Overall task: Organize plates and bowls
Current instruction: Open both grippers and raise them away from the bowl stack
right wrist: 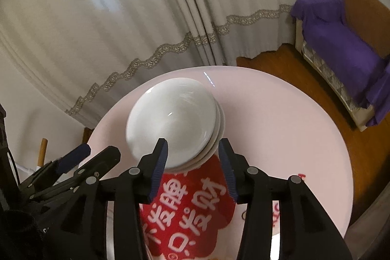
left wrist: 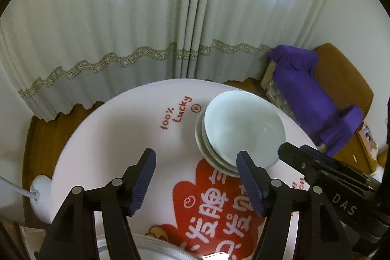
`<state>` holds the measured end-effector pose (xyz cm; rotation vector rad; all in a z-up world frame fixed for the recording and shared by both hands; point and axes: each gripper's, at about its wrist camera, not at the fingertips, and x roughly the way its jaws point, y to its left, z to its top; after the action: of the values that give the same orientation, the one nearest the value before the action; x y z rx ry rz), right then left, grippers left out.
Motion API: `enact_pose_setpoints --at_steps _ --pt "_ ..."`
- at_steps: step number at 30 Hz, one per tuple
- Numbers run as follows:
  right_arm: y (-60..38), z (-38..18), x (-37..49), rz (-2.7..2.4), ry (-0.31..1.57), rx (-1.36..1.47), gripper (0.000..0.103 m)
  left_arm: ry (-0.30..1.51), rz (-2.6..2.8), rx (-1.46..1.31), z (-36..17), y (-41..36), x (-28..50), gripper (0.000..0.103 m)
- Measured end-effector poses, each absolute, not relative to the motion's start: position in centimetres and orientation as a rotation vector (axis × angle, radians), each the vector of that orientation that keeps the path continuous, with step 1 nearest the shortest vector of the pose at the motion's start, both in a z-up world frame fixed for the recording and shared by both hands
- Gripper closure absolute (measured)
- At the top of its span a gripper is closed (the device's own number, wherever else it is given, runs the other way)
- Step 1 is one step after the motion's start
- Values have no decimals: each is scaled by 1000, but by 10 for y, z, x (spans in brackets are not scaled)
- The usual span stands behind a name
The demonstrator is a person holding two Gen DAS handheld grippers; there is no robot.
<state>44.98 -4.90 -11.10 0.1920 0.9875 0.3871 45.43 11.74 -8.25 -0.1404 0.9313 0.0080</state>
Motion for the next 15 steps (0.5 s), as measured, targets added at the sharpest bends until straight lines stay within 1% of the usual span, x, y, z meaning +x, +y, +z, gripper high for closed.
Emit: enact_pose_setpoints --at_steps 3,8,10,15 --pt "-52 -101 436 394 974 184 56 910 10 -126 -71 116 434 38" --pt "-59 -86 404 420 954 162 55 843 54 -105 -51 114 380 32" --pt "-64 -81 388 428 942 156 55 809 81 -98 -46 112 348 26" --pt "-80 -60 337 461 903 144 55 721 118 -83 -34 102 264 19"
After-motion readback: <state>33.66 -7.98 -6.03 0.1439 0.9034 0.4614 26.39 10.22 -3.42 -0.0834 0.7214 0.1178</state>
